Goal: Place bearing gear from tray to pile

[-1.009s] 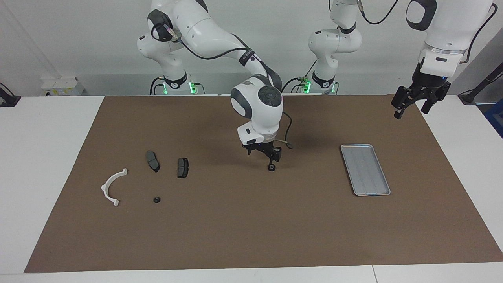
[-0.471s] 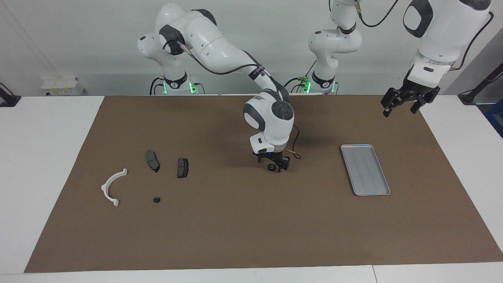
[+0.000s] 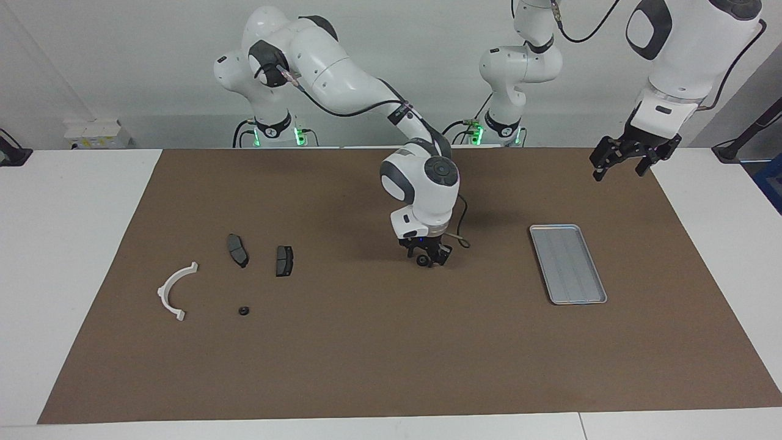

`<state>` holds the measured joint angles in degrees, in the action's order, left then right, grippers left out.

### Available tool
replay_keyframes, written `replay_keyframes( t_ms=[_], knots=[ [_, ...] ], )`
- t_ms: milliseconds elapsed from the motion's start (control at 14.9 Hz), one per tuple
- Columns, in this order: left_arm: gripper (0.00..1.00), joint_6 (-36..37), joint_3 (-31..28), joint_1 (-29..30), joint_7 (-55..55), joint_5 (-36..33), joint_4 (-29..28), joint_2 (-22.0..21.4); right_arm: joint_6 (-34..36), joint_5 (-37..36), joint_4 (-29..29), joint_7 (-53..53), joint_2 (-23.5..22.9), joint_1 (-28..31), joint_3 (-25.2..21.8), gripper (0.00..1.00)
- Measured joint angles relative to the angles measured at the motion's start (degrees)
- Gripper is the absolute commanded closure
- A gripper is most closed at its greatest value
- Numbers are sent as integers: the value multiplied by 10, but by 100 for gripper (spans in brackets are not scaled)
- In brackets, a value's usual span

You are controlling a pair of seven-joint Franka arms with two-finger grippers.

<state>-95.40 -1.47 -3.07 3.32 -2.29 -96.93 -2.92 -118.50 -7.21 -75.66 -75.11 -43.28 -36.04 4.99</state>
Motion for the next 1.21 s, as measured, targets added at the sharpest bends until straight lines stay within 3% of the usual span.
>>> replay_keyframes(
  t_ms=[336,471,740,874,1009,1211],
  knots=[
    [0,21,1,0,-1,0,0,0,2,0,3,-1,0,1,-1,100],
    [0,27,1,0,-2,0,0,0,35,-8,9,19,4,15,-8,100],
    [0,52,1,0,-4,7,-1,0,162,-8,48,268,60,138,-10,100],
    [0,53,1,0,-4,13,-1,0,188,-7,51,414,94,210,-9,100],
    [0,54,0,0,-5,14,-1,0,185,-6,44,505,104,258,-7,100],
    [0,54,1,0,-8,15,-1,0,99,-6,-24,558,103,287,-6,100]
  ],
)
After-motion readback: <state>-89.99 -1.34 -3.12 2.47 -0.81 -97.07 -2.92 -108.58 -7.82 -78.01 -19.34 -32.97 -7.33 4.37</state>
